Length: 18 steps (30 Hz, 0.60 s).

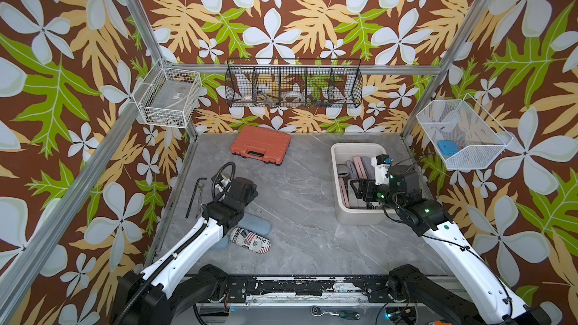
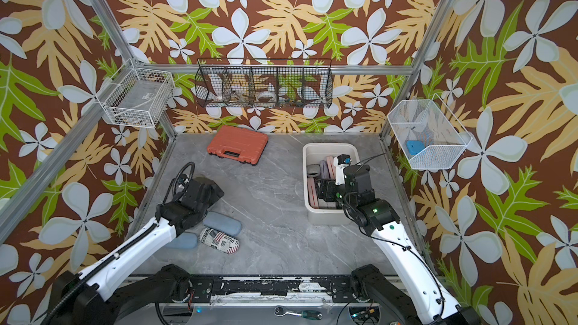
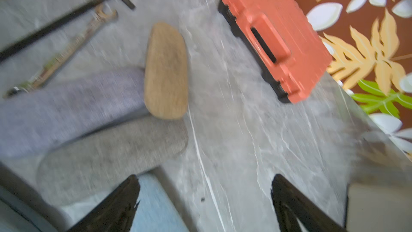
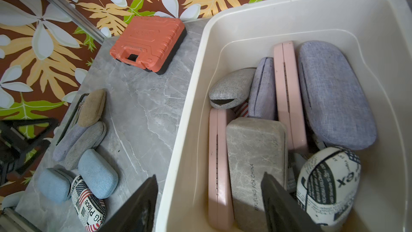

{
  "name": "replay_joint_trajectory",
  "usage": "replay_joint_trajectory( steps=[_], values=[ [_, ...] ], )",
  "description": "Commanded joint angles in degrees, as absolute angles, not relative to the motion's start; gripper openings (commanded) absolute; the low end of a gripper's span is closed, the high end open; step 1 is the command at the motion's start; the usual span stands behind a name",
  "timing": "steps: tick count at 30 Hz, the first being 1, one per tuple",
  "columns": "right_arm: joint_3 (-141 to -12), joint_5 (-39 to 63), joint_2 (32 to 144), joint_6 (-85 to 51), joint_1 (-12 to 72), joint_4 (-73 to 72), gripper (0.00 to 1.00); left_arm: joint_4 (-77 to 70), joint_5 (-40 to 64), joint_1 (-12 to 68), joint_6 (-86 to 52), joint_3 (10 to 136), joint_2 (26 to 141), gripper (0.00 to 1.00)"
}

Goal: Put the glasses cases into the storage boxes
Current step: Pick up the glasses case at the center of the board.

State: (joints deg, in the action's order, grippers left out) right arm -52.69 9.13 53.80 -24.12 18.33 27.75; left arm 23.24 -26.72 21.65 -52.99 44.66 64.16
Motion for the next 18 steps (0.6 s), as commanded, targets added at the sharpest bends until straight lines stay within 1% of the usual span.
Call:
replay_joint_trajectory(
  steps=[1, 4, 7, 9, 13, 15, 18],
  values=[
    [-52.15, 11.20, 53.23, -25.25, 18.36, 24.53, 0.75, 26.75, -27.66, 16.45, -41.78, 51.49, 72.90, 1.00],
    [-51.44, 13.22, 52.66, -26.29, 18.41, 22.76, 0.78, 29.71, -26.24, 11.30, -35.97, 59.63, 83.81, 1.00],
    [-50.75, 14.85, 52.11, -26.97, 18.45, 21.74, 0.80, 32.24, -23.25, 8.90, -30.93, 67.42, 92.46, 1.00],
    [-50.13, 15.13, 51.58, -27.16, 18.54, 21.30, 0.81, 36.28, -25.87, 8.83, -29.65, 73.41, 97.20, 1.00],
    [-49.06, 15.53, 50.49, -26.94, 18.54, 20.83, 0.82, 39.71, -22.59, 8.23, -27.55, 79.05, 103.04, 0.99],
    [-48.78, 15.38, 50.13, -26.65, 18.54, 21.02, 0.82, 40.45, -24.16, 8.01, -28.48, 79.25, 104.54, 0.97],
    [-48.38, 15.53, 49.51, -26.30, 18.54, 21.01, 0.82, 40.76, -23.63, 7.39, -29.40, 78.63, 105.63, 0.96]
  ],
)
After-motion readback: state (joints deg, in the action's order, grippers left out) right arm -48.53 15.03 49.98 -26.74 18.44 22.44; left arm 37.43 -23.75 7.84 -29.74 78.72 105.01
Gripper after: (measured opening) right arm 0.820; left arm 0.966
